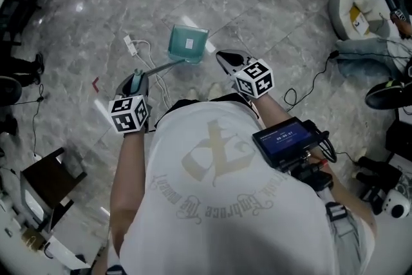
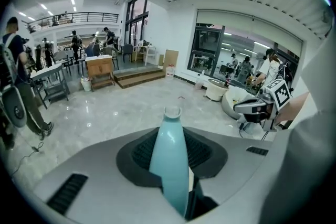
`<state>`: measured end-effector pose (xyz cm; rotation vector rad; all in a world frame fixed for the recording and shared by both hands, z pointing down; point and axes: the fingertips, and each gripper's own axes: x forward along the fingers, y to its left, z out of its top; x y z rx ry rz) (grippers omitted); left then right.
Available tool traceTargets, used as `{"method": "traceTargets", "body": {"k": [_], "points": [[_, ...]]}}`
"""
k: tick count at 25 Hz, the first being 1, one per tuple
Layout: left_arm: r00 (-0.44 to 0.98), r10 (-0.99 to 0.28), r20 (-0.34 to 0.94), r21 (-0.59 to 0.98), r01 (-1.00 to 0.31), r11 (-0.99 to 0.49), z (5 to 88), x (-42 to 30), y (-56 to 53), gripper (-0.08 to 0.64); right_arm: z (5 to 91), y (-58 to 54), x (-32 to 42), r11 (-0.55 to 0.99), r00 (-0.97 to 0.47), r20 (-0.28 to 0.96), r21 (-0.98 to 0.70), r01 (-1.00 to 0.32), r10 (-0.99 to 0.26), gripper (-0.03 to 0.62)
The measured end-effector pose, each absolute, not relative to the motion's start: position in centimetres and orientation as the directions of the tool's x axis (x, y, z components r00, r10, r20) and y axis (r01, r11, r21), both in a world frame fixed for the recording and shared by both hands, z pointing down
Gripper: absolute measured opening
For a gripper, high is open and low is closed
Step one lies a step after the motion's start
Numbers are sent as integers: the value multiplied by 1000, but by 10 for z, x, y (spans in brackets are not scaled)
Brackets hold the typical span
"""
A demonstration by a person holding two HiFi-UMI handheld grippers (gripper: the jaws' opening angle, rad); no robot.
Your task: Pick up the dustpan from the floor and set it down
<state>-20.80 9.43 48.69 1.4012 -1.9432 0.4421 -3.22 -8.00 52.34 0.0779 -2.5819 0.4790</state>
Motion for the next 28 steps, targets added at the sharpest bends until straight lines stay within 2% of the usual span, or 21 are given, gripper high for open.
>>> {"method": "traceTargets", "body": {"k": [6, 16, 28], "points": [[-235, -685, 689, 110, -901, 419, 489, -218, 70, 107, 528, -113, -61, 944, -880, 467, -322, -71, 93, 17], [-342, -661, 668, 54, -864, 501, 466, -227, 104, 107, 516, -96, -80, 948, -877, 453, -317, 12, 162, 17], [-389, -609, 691, 63, -807, 588, 475, -239, 127, 107, 521, -91, -80, 943, -871, 456, -331, 26, 184, 17]]}}
